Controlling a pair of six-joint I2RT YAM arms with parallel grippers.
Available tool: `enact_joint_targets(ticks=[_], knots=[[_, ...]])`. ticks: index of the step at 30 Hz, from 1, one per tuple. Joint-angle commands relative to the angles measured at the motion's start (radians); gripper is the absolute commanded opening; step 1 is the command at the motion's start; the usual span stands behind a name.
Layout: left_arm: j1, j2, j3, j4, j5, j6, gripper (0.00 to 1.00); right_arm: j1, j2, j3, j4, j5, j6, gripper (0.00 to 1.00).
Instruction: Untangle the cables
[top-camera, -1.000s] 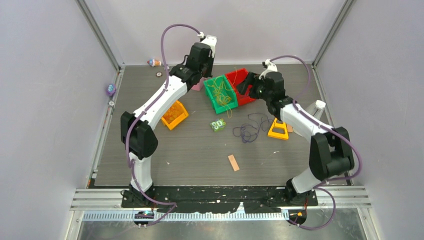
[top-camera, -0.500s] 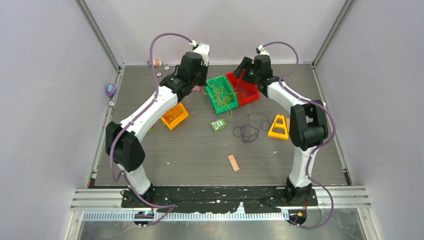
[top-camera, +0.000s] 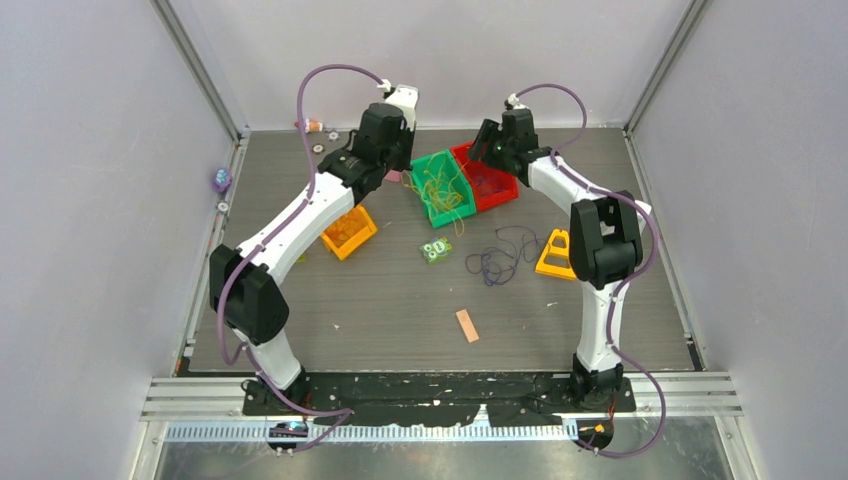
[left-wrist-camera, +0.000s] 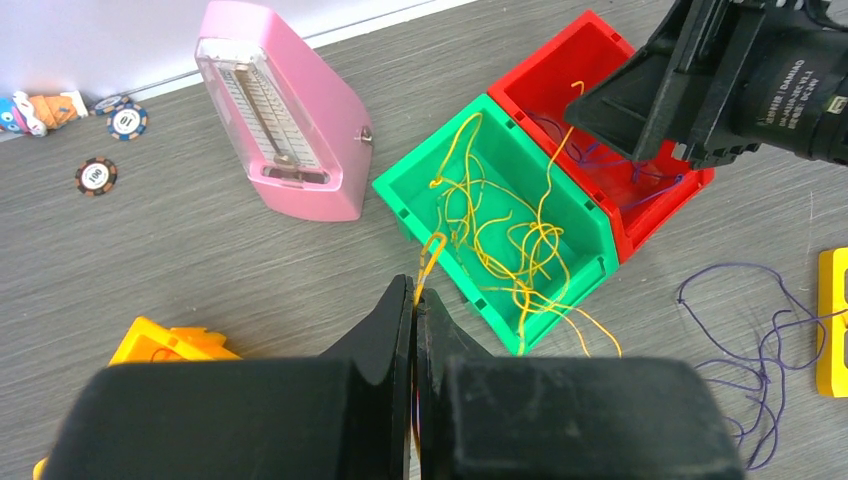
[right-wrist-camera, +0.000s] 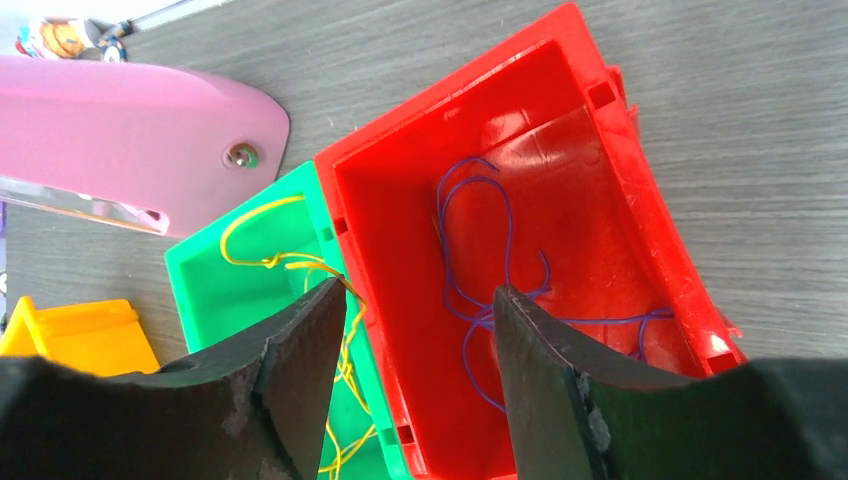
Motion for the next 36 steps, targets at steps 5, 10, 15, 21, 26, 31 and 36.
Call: enact_joint_targets(ticks=[5, 10, 15, 21, 26, 31, 36], knots=[[0.003, -0.022, 0.011, 0.04, -0.022, 0.019, 0.0, -0.001, 0.026, 0.029, 0.073, -0.079, 0.011, 0.52], [0.004, -0.009, 0.022, 0.036, -0.019, 0.026, 0.0, -0.002, 0.052, 0.05, 0.159, -0.164, -0.004, 0.5], [0.004, 0.006, 0.044, 0.027, -0.024, 0.037, 0.0, 0.007, 0.075, 0.084, 0.17, -0.181, -0.015, 0.32], [0.007, 0.067, 0.096, 0.039, -0.04, 0.025, 0.0, 0.014, 0.045, 0.084, 0.175, -0.199, -0.034, 0.05], [0.006, 0.186, 0.151, 0.11, -0.155, -0.01, 0.0, 0.036, -0.01, 0.035, 0.231, -0.246, -0.078, 0.05], [-0.004, 0.334, 0.222, 0.19, -0.221, -0.098, 0.0, 0.052, -0.053, -0.026, 0.27, -0.29, -0.082, 0.05], [-0.039, 0.48, 0.362, 0.186, -0.354, -0.068, 0.0, 0.053, -0.119, -0.137, 0.357, -0.312, -0.063, 0.05]])
